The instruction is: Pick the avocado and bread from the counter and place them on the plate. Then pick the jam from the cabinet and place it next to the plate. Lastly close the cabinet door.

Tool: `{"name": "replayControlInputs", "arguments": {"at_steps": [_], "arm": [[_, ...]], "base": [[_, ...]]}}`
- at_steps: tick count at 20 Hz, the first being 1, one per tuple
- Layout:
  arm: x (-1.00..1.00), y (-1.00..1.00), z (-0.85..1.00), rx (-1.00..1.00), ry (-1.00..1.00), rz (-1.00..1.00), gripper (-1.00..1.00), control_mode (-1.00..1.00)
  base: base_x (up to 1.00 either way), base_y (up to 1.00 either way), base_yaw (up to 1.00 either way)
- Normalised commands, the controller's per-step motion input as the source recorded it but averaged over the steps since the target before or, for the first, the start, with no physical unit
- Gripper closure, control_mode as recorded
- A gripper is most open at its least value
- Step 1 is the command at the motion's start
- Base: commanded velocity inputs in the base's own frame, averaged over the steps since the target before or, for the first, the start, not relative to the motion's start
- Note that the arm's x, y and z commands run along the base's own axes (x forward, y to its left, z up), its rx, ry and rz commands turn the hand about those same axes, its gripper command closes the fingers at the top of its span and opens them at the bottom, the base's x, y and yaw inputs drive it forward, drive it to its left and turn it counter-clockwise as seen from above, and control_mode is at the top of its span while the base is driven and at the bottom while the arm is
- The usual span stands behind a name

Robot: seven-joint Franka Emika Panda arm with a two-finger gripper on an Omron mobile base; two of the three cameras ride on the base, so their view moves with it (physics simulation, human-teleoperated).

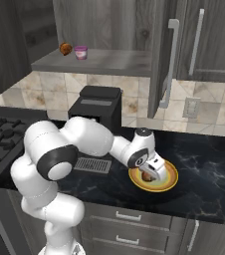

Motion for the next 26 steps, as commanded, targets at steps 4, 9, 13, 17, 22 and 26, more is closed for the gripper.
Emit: {"name": "replayControlInputs", "arguments": {"at_steps": [4,9,13,17,22,26], "arm": [[-0.22,0.00,0.47,0.00,0.00,0.00,-1.00,-1.00],[-0.20,0.00,0.48,0.00,0.00,0.00,-1.00,-1.00],[-0.52,0.00,0.25,0.00,0.00,0.00,-1.00,-1.00],[-0.59,0.18,0.19,0.00,0.01,0.00,-1.00,-1.00],[-0.37,0.42,0.21,-0.05,0.05,0.03,-1.00,-1.00],[-0.30,0.43,0.19,-0.08,0.01,0.09,-1.00,-1.00]], "base": [[0.00,0.00,0.00],[0.00,0.00,0.00],[0.00,0.00,0.00],[0.00,0.00,0.00],[0.00,0.00,0.00],[0.00,0.00,0.00]]}}
